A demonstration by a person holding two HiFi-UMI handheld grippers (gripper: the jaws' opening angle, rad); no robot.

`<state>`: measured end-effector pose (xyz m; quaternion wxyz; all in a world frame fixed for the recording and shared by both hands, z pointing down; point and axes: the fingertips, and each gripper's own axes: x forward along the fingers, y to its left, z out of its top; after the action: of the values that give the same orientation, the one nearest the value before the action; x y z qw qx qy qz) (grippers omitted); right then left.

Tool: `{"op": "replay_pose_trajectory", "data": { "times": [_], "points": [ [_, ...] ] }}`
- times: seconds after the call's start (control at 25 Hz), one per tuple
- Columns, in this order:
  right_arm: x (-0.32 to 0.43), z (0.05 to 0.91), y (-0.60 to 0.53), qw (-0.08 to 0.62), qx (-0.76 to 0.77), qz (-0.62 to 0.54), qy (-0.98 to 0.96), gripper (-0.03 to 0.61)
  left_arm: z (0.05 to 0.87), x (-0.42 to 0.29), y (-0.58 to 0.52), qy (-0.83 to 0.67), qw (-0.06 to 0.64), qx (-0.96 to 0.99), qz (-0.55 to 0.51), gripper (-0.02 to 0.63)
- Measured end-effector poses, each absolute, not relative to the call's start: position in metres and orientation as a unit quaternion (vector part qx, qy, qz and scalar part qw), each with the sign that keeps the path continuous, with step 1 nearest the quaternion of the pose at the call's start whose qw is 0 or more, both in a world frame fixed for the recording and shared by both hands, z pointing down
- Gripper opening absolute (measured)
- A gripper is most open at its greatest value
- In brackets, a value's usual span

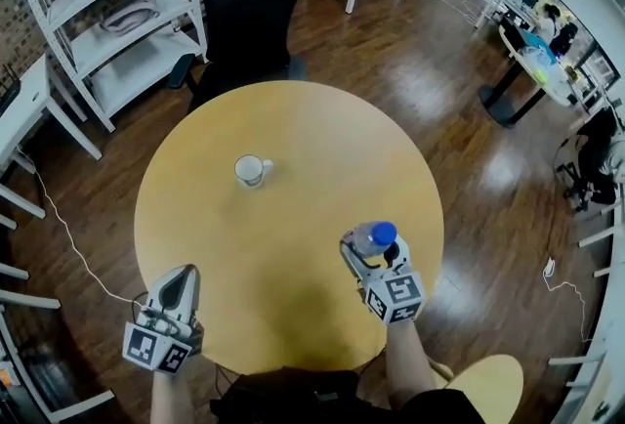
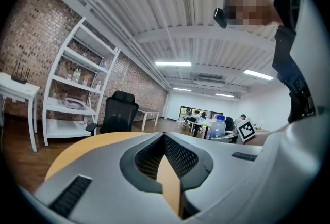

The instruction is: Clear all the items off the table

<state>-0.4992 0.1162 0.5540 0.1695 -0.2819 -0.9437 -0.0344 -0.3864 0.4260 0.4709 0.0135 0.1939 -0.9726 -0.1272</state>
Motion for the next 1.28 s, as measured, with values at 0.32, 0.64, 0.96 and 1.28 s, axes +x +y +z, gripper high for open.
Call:
{"op": "replay_pose_trajectory", "data": {
  "times": [0.32,0.64,0.96,1.28],
  "points": [
    [-0.438,0.463,0.104,0.091,-0.251,-0.033,-0.963,0.379,0.412,-0.348,0.435,-0.966,-0.064,0.23,-0.103,0.0],
    [-0.356,0.415,0.065,0.06,-0.152,-0.037,-0.986,0.377,0.374,-0.33,0.411,-0.923,-0.137,0.328,-0.148,0.0],
    [-0.253,0.398,-0.05,0.058,-0.008,-0.045,-0.997,0.377,0.366,-0.313,0.315,-0.87,-0.154,0.437,-0.168,0.0],
    [-0.153,0.386,-0.138,0.023,0.07,-0.039,-0.997,0.377,0.347,-0.27,0.199,-0.823,-0.157,0.513,-0.185,0.0]
  ]
}}
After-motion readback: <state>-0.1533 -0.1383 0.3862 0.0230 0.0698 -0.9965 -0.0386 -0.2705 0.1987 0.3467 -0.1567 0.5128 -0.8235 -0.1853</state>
